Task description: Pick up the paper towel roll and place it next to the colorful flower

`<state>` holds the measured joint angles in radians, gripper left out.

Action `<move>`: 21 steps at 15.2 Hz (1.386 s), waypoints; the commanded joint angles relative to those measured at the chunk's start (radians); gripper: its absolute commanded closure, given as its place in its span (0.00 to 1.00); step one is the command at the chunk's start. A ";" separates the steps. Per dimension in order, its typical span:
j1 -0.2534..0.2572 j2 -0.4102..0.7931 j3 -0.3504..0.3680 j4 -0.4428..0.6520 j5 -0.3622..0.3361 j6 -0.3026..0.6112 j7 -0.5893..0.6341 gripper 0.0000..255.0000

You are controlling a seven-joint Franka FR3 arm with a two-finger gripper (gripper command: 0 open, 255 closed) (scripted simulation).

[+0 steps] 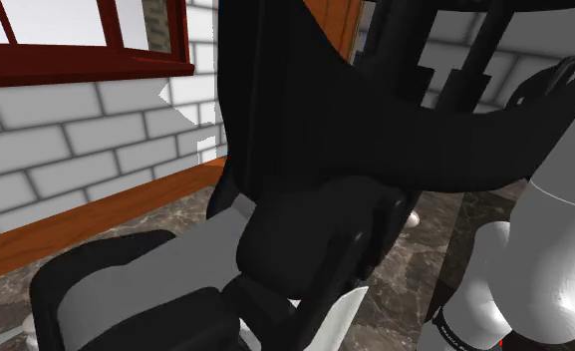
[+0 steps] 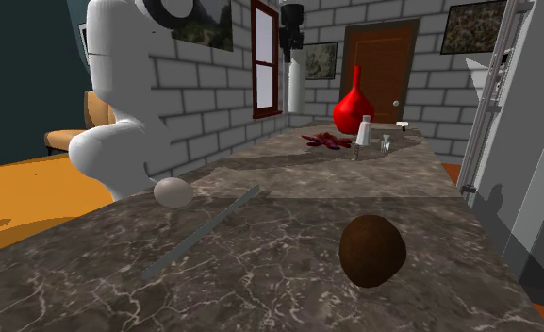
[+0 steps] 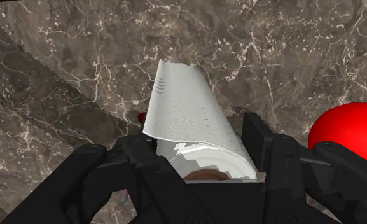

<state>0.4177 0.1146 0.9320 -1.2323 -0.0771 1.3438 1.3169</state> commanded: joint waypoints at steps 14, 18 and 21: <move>-0.061 -0.130 -0.031 -0.305 0.109 0.225 -0.062 1.00; -0.067 -0.156 -0.039 -0.379 0.130 0.283 -0.078 1.00; -0.068 -0.168 -0.043 -0.423 0.140 0.318 -0.086 1.00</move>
<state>0.3504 -0.0437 0.8916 -1.6370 0.0551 1.6501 1.2347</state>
